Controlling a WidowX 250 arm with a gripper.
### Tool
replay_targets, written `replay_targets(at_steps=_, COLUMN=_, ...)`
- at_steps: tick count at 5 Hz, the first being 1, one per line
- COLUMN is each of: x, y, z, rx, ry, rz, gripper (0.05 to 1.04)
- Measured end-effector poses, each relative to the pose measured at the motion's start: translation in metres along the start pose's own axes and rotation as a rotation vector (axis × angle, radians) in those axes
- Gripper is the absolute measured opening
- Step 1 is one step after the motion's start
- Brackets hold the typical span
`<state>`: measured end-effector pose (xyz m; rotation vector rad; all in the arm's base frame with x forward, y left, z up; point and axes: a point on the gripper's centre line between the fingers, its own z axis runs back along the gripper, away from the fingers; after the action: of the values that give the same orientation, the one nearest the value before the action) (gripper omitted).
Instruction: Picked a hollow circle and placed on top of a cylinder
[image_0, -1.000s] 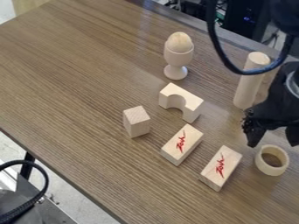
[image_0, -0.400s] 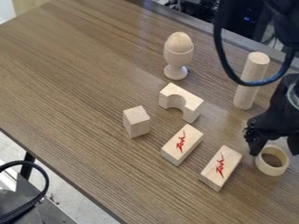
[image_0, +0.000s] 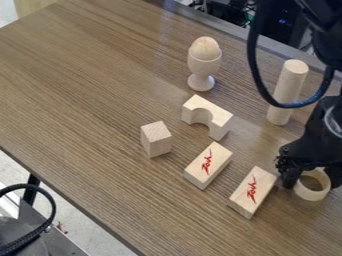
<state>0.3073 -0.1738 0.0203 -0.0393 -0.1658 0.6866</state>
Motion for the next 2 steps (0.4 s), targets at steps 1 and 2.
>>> replay_targets(at_steps=1, x=-0.0004, y=0.0022, z=0.0012, rx=-0.003, ry=-0.003, rz=-0.004, gripper=0.773)
replay_targets(at_steps=2, x=0.0019, y=0.0058, z=0.0035, rx=0.021, ry=-0.015, rz=-0.021, gripper=0.773)
